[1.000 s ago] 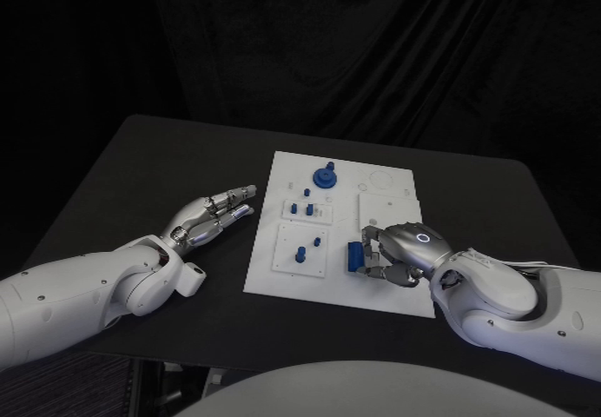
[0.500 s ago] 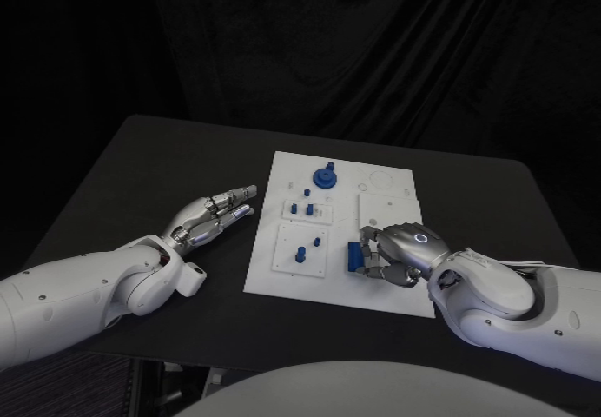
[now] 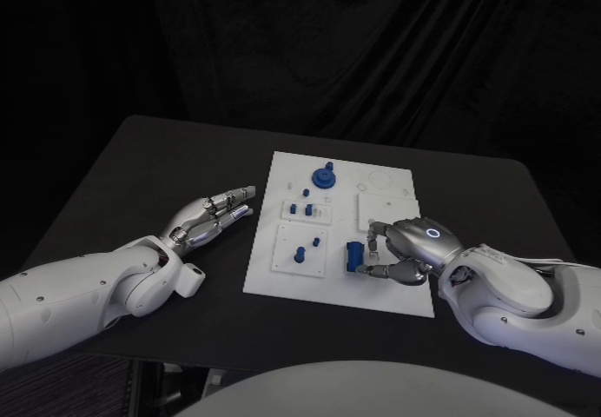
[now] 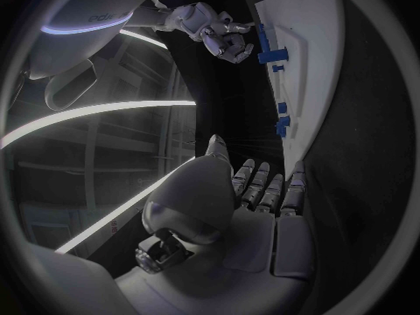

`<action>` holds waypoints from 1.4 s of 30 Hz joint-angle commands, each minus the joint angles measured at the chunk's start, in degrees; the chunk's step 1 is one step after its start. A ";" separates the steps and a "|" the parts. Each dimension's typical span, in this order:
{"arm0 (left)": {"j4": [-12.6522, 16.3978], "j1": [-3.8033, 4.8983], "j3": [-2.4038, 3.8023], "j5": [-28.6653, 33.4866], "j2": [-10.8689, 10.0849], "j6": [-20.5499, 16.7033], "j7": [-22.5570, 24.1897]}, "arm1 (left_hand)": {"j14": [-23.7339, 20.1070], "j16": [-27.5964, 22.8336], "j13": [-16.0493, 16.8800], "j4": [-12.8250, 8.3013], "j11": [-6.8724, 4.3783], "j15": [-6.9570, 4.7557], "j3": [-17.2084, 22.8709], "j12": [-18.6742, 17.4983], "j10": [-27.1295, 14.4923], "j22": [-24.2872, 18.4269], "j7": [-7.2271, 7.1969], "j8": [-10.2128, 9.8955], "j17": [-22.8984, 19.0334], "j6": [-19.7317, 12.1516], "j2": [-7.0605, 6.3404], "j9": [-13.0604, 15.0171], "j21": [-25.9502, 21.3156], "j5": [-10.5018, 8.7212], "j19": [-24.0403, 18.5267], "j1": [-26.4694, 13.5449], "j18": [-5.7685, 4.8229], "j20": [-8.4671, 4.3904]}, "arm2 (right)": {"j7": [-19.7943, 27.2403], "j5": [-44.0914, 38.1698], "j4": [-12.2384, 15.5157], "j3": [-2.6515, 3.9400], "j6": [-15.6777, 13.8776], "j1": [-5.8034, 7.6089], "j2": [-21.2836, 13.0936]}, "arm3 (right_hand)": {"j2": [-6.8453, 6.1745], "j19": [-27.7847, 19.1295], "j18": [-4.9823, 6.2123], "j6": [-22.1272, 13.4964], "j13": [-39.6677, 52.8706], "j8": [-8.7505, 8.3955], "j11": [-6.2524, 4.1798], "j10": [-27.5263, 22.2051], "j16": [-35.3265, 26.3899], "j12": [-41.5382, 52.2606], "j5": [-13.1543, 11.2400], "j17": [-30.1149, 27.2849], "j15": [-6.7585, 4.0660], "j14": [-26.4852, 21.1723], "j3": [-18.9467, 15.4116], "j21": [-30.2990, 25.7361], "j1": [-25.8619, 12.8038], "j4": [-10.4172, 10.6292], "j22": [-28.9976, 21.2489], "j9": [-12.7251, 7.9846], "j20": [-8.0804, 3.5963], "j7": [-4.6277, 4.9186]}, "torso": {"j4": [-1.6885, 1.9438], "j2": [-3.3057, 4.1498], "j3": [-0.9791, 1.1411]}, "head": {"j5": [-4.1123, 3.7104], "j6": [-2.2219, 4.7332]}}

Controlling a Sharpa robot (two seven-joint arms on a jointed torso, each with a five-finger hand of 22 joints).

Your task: Assemble the parts on the task board

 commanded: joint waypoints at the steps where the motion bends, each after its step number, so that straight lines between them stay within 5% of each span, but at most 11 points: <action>1: 0.13 -0.11 0.05 0.17 0.00 0.24 2.93 | 0.14 0.25 0.04 -0.01 0.57 0.09 0.00 0.06 0.00 0.10 0.25 0.31 0.09 0.36 -0.21 0.05 0.40 -0.07 0.32 -0.54 0.58 -0.02 | -1.37 4.01 1.35 0.06 -0.73 1.98 -1.72 | 1.90 1.25 -0.89 3.36 15.10 -4.01 0.43 5.98 0.66 0.15 -0.06 13.97 0.13 5.66 -0.04 1.61 -3.09 -0.12 11.51 -2.04 0.16 0.01 | 0.01 0.00 -0.01 | -0.24 -0.01; 6: 0.16 -0.11 0.04 0.17 0.04 -0.12 3.09 | 0.19 0.27 0.07 -0.05 0.35 -0.01 0.09 0.19 0.10 0.33 0.51 0.37 0.10 0.65 -0.25 0.09 0.51 -0.07 0.47 -0.46 0.60 -0.05 | -4.29 7.35 2.96 0.01 3.71 5.55 -5.23 | 4.00 3.14 -1.71 13.96 15.10 -13.74 -0.38 5.98 1.17 0.15 -0.15 15.10 -0.54 6.00 -0.33 5.49 -1.24 -0.23 12.63 -6.03 -0.59 -0.94 | -0.07 -0.05 0.00 | -0.76 -0.01; 13: 0.22 -0.12 0.04 0.17 0.18 -0.45 3.36 | 0.17 0.26 0.07 -0.07 0.30 -0.05 0.12 0.22 0.13 0.33 0.57 0.39 0.10 0.73 -0.26 0.10 0.53 -0.07 0.49 -0.42 0.61 -0.06 | -9.01 12.53 2.43 -0.11 10.70 6.84 -8.63 | 3.64 4.96 -2.61 17.93 15.10 -19.09 -0.93 5.98 0.82 0.15 -0.12 14.30 -0.87 5.81 -0.64 9.26 2.01 -0.41 13.82 -6.99 -1.05 -1.20 | 0.03 -0.06 -0.02 | -2.16 -0.01; 21: 0.32 -0.12 0.04 0.17 -0.12 -0.72 3.56 | 0.18 0.26 0.08 -0.07 0.27 -0.09 0.15 0.25 0.16 0.31 0.61 0.39 0.10 0.74 -0.26 0.10 0.54 -0.07 0.50 -0.38 0.62 -0.07 | -12.03 14.82 1.97 -0.15 12.06 4.91 -10.01 | 3.75 5.09 -2.66 19.28 15.10 -20.58 -1.08 5.98 0.35 0.15 -0.11 13.20 -1.03 5.59 -1.13 9.52 2.16 -0.41 13.88 -6.60 -1.23 -1.37 | 0.04 -0.10 -0.24 | -2.64 -0.01; 24: 0.30 -0.13 0.04 0.17 -0.08 -0.75 3.63 | 0.17 0.26 0.08 -0.08 0.26 -0.13 0.19 0.28 0.18 0.23 0.65 0.41 0.10 0.81 -0.26 0.11 0.53 -0.07 0.48 -0.34 0.63 -0.07 | -12.53 15.11 1.40 -0.16 12.40 4.37 -9.42 | 3.68 5.06 -2.64 19.55 15.10 -20.62 -1.14 5.98 0.29 0.15 -0.11 13.08 -1.08 5.57 -1.18 9.45 2.35 -0.46 13.86 -6.40 -1.27 -1.43 | 0.04 0.06 -0.21 | -2.84 -0.01; 28: 0.21 -0.14 0.04 0.17 0.02 -0.64 3.59 | 0.18 0.26 0.08 -0.11 0.27 -0.18 0.24 0.30 0.21 0.22 0.69 0.42 0.10 0.86 -0.27 0.11 0.55 -0.07 0.49 -0.26 0.64 -0.08 | -12.31 15.27 0.26 -0.16 12.65 3.71 -8.17 | 3.08 4.87 -2.55 19.78 15.10 -21.35 -1.25 5.98 0.21 0.15 -0.06 12.88 -1.21 5.54 -0.87 9.11 5.29 -1.64 13.73 -5.53 -1.42 -1.52 | 0.07 0.18 -0.07 | -4.03 -0.01; 34: 0.13 -0.16 0.04 0.17 -0.05 -0.55 3.52 | 0.20 0.27 0.08 -0.17 0.31 -0.20 0.33 0.31 0.24 0.06 0.74 0.42 0.10 0.88 -0.29 0.11 0.52 -0.07 0.43 -0.11 0.64 -0.07 | -12.07 15.33 -1.02 -0.16 12.47 2.34 -6.58 | 2.80 4.72 -2.47 19.77 15.10 -21.76 -1.22 5.98 0.13 0.15 -0.09 12.69 -1.19 5.50 -0.84 8.81 6.37 -2.07 13.62 -5.17 -1.42 -1.47 | -0.04 0.08 0.15 | -3.81 -0.01; 42: 0.16 -0.18 0.04 0.17 -0.15 -0.42 3.37 | 0.22 0.27 0.08 -0.17 0.32 -0.20 0.34 0.31 0.24 0.10 0.74 0.42 0.11 0.86 -0.30 0.11 0.53 -0.07 0.44 -0.08 0.64 -0.07 | -12.16 14.22 -2.05 -0.16 12.51 1.25 -5.47 | 3.05 4.62 -2.42 19.85 15.10 -21.96 -1.16 5.98 0.06 0.15 -0.11 12.53 -1.17 5.47 -0.91 8.61 6.17 -1.70 13.55 -5.01 -1.41 -1.41 | -0.16 -0.01 0.00 | -3.49 -0.01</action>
